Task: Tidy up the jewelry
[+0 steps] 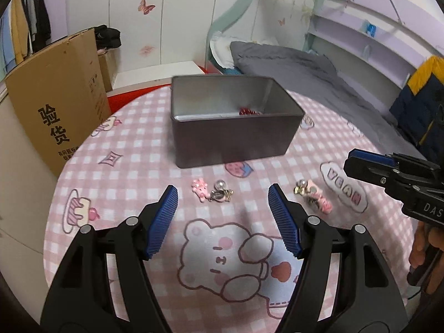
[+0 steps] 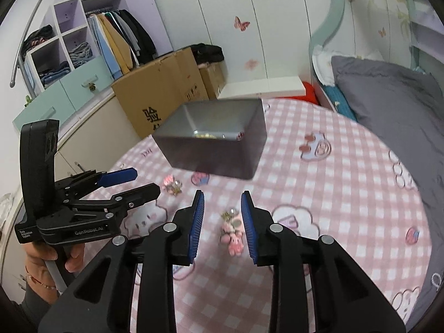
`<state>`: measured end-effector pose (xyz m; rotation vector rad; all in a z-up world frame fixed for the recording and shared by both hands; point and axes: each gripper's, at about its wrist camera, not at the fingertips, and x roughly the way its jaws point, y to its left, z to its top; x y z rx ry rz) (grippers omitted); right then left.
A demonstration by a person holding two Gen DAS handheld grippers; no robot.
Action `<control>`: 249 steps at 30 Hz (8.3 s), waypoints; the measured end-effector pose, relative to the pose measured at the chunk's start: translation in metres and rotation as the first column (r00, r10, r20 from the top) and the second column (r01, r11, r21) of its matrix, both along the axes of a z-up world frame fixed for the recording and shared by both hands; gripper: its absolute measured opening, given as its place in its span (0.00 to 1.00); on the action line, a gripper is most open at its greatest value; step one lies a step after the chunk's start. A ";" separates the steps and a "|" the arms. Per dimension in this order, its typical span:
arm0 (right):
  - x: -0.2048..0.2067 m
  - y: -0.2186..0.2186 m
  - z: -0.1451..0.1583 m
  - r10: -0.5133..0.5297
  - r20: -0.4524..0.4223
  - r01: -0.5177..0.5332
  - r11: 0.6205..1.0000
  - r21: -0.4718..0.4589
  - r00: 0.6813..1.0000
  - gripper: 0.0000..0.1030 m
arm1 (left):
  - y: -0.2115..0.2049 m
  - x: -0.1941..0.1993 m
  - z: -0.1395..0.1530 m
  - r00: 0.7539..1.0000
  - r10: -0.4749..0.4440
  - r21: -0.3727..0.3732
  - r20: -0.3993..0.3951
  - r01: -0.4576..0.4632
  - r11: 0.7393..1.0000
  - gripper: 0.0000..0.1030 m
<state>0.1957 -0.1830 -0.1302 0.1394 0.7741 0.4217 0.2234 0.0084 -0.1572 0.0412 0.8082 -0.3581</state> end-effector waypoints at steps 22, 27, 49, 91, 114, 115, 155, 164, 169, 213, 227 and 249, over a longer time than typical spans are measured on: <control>0.005 -0.014 -0.024 0.003 -0.059 -0.001 0.999 0.034 0.998 0.27 | -0.025 0.020 -0.023 0.998 -0.050 0.079 -0.049 0.053 0.995 0.26; 0.003 -0.013 -0.024 0.004 -0.061 -0.001 0.999 0.036 0.998 0.27 | -0.023 0.023 -0.023 0.998 -0.040 0.102 -0.048 0.045 0.994 0.19; -0.008 -0.002 -0.018 0.021 -0.054 -0.020 1.000 0.022 0.998 0.27 | 0.024 -0.003 -0.029 0.993 0.028 -0.031 -0.112 -0.031 0.999 0.01; 0.002 -0.009 -0.030 0.028 -0.086 -0.028 1.000 0.007 0.996 0.32 | 0.019 0.031 -0.030 0.982 0.171 0.110 -0.078 -0.162 0.981 0.19; -0.010 0.005 -0.024 0.031 -0.074 -0.033 0.999 -0.032 0.997 0.33 | 0.041 -0.005 -0.022 0.996 0.068 -0.096 -0.060 -0.074 0.993 0.74; -0.010 0.005 -0.025 0.031 -0.075 -0.033 0.999 -0.033 0.997 0.34 | 0.040 -0.007 -0.021 0.996 0.073 -0.084 -0.041 -0.077 0.993 0.74; -0.018 0.024 -0.028 0.050 -0.037 -0.056 0.979 -0.194 0.998 0.21 | 0.046 -0.012 -0.023 0.996 0.053 -0.046 -0.065 -0.056 0.997 0.11; -0.003 0.016 0.021 0.060 0.060 -0.055 0.995 -0.082 0.996 0.21 | 0.036 -0.003 0.037 0.999 -0.041 -0.210 0.018 0.044 0.977 0.11; 0.027 0.018 0.043 0.052 0.115 -0.048 0.998 -0.036 0.992 0.21 | 0.020 0.026 0.065 0.995 -0.073 -0.222 0.064 0.086 0.971 0.11; 0.009 0.011 0.008 0.007 0.026 -0.005 0.997 -0.072 1.000 0.43 | 0.022 0.019 0.029 0.997 0.077 -0.056 -0.016 -0.078 0.995 0.73; 0.011 0.039 -0.042 0.037 -0.066 -0.052 0.970 -0.236 0.997 0.37 | 0.012 0.019 -0.019 0.992 0.075 0.034 -0.098 -0.072 0.997 0.73; 0.009 0.016 -0.033 0.025 -0.041 -0.032 0.984 -0.178 0.999 0.25 | -0.021 0.029 -0.027 0.996 0.026 0.162 -0.082 -0.013 0.987 0.11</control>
